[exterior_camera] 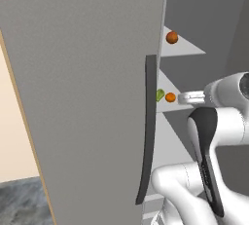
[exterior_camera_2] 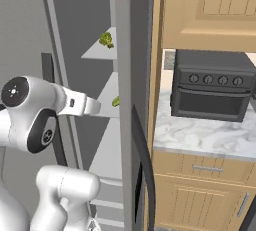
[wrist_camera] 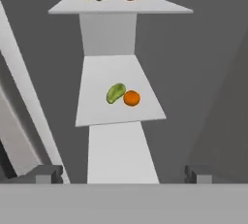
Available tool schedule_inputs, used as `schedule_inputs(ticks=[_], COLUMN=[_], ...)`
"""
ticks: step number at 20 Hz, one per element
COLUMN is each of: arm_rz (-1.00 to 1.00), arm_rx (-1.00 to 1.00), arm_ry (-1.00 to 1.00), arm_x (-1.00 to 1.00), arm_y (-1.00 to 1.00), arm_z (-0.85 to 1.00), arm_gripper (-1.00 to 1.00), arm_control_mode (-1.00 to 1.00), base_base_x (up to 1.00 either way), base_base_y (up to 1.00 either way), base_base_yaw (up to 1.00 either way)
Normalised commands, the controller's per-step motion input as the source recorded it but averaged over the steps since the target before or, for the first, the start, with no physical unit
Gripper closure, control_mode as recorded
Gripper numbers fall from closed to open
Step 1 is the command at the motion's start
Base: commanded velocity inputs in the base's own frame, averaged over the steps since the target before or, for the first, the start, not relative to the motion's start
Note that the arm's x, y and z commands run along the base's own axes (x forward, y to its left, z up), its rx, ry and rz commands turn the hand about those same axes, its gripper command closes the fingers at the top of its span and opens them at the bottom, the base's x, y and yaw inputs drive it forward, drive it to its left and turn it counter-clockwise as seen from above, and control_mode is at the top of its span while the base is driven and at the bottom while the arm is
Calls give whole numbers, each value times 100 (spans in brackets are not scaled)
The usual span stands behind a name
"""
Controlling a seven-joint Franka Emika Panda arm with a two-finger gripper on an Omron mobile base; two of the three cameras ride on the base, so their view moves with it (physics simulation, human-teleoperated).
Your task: Take the tangerine and mango from the second highest rack and move them to the highest rack where the mango and broccoli are located, to maximize freezer space. Close the freezer door after rearranging.
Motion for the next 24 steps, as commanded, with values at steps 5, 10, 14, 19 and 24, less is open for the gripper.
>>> schedule_inputs(ticks=[5,10,14,19,24], arm_rz=[-9,0,0,3,4], arm_rx=[13,11,0,0,0], arm_ry=[2,14,17,15,2], arm_x=[52,86,78,53,67], arm_y=[-22,-3,0,-8,-32], arm_z=[-43,-30,-26,-31,-53], arm_gripper=[-100,-100,-100,-100,-100], arm_control_mode=[-100,-100,-100,-100,-100], base_base_x=[0,0,0,0,0], base_base_y=[0,0,0,0,0], base_base_yaw=[0,0,0,0,0])
